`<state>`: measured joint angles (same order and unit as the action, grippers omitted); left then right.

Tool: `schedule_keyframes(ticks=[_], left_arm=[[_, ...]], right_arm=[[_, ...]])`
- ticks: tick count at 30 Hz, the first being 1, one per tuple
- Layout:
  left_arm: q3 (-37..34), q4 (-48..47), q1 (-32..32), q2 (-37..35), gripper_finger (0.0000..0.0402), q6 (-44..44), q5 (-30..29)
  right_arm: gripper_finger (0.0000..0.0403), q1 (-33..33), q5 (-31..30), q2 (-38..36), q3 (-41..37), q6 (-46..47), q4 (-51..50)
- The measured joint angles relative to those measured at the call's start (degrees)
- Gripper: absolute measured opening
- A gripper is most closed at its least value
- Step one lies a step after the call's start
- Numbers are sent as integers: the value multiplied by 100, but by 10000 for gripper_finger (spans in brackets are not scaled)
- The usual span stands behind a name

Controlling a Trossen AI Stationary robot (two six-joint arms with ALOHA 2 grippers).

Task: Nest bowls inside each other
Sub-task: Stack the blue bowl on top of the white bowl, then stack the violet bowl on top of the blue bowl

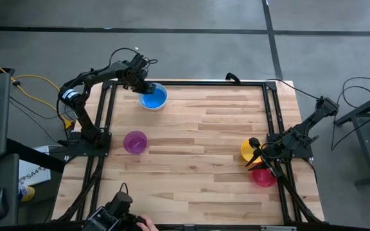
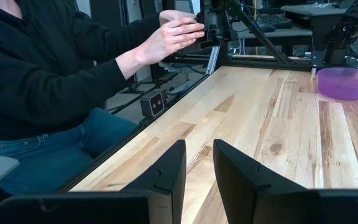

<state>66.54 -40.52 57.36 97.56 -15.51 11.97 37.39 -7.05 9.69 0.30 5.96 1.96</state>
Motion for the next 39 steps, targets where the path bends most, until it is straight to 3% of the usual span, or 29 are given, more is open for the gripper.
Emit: schedule_keyframes(ticks=[19, 28, 39], left_arm=[[182, -339, 0, -8, 74, 22, -95], [184, -529, -18, -543, 74, 67, -136], [187, -1476, -1048, -1229, 74, 66, -202]], right_arm=[[75, 0, 0, 0, 2, 0, 2], [75, 0, 0, 0, 0, 0, 2], [75, 0, 0, 0, 2, 1, 0]])
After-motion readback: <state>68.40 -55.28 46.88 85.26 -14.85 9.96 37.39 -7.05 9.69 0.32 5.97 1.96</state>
